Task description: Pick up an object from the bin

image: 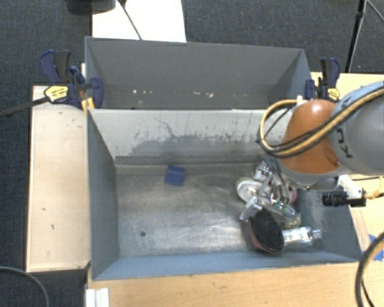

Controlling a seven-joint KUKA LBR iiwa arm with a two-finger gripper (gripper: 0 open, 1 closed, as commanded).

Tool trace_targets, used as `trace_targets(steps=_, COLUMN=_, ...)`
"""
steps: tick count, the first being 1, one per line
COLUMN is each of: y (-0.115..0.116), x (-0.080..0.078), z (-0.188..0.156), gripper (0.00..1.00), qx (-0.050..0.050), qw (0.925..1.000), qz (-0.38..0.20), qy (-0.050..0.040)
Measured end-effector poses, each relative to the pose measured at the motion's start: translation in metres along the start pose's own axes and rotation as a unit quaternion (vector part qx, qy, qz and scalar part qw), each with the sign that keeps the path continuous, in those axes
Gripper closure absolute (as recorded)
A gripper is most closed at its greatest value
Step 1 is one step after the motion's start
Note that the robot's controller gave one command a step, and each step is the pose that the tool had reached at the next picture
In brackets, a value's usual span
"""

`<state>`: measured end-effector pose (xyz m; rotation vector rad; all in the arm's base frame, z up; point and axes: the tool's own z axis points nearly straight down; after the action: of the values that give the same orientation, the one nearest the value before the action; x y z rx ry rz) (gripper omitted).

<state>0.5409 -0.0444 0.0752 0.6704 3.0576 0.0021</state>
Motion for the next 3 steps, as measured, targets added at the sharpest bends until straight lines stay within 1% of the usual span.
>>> trace_targets(steps=1, y=-0.0016, x=-0.0102, z=0.0018, gripper=0.00, qx=-0.001, qw=0.9993, qz=0.036, qy=0.0016)
trace_targets(steps=2, y=-0.0057, x=-0.0067, z=0.0015, gripper=0.00, qx=-0.001, qw=0.9977, qz=0.067, qy=0.0014)
trace_targets(steps=3, y=-0.0027, x=-0.0126, z=0.0020, gripper=0.00, qx=0.000, qw=0.9937, qz=0.112, qy=0.0020)
